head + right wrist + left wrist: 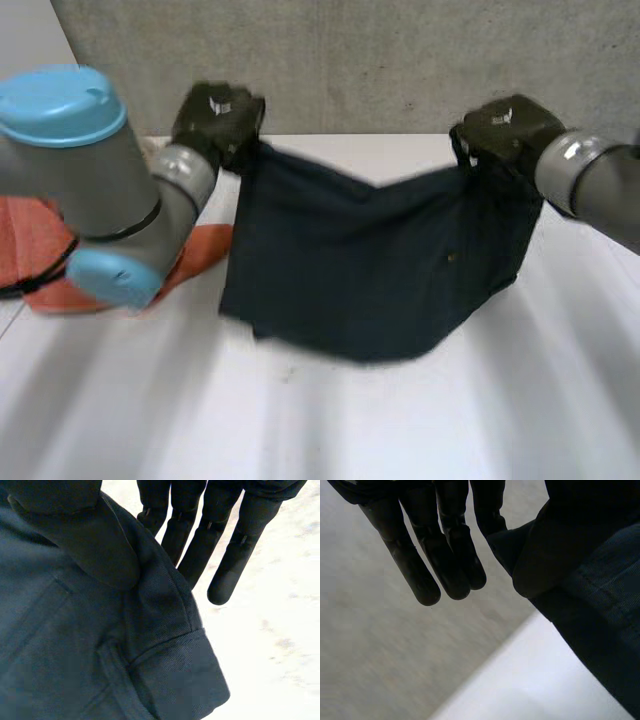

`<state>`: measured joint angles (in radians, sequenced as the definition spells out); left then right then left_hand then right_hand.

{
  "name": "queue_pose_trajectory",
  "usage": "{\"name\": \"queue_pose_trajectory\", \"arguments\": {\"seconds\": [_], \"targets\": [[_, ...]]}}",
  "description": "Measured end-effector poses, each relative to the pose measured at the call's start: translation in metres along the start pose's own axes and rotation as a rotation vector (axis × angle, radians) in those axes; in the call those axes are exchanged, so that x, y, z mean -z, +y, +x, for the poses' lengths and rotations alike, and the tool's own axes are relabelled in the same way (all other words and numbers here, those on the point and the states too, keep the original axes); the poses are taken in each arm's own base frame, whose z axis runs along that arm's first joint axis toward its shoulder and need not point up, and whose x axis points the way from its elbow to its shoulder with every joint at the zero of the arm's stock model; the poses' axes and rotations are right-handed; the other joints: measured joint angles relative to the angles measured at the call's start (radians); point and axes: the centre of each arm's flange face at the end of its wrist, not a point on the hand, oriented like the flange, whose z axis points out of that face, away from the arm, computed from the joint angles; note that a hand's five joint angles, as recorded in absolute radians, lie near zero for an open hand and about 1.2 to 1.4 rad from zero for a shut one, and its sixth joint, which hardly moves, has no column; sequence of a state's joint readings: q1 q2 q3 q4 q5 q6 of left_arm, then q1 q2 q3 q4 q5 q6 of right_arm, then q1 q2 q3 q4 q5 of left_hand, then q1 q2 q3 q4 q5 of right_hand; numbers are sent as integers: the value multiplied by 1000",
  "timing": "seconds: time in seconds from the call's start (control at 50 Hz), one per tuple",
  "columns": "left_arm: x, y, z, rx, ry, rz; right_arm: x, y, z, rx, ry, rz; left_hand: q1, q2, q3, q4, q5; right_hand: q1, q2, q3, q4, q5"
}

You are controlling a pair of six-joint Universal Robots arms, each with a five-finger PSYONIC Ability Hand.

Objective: Fold the laundry.

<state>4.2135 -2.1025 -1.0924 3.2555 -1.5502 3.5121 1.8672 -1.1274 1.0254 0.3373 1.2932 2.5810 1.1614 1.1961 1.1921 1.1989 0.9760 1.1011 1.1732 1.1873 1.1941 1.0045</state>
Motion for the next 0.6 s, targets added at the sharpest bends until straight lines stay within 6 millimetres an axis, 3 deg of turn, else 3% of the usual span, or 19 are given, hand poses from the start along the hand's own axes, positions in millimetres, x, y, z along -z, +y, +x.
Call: {"name": "queue_pose_trajectory", "arguments": {"seconds": [0.06, 0.12, 0.18, 0.22, 0.3, 0.4, 0.42, 0.54, 0.6], "targets": [[-32, -37, -21, -10, -140, 229, -30, -24, 18, 55, 198, 185, 0, 1, 1, 0, 0, 0, 0, 0, 2, 0], [-43, -75, -40, -10, -238, 418, -40, -54, 36, 78, 373, 383, 0, 1, 1, 0, 0, 0, 0, 0, 4, 0], [-41, -120, -60, 0, -332, 626, -34, -94, 55, 83, 565, 638, 0, 1, 1, 0, 0, 0, 0, 0, 4, 0], [-35, -140, -70, 11, -369, 716, -27, -110, 62, 80, 635, 750, 0, 1, 1, 0, 0, 0, 0, 0, 4, 3], [-28, -152, -75, 34, -381, 761, -20, -117, 59, 76, 653, 817, 0, 1, 1, 0, 0, 0, 0, 0, 4, 8], [-25, -125, -66, 59, -327, 651, -25, -98, 37, 64, 558, 729, 0, 1, 1, 0, 0, 0, 0, 0, 4, 12], [-23, -96, -54, 69, -278, 542, -29, -76, 20, 54, 477, 621, 0, 1, 1, 0, 0, 0, 0, 6, 4, 12], [-3, -10, -21, 79, -154, 229, -36, -4, -21, 18, 282, 306, 0, 1, 1, 0, 0, 0, 0, 10, 4, 12], [18, 37, -3, 78, -92, 50, -34, 39, -46, 1, 184, 139, 0, 1, 1, 0, 0, 0, 0, 10, 4, 12]]}}
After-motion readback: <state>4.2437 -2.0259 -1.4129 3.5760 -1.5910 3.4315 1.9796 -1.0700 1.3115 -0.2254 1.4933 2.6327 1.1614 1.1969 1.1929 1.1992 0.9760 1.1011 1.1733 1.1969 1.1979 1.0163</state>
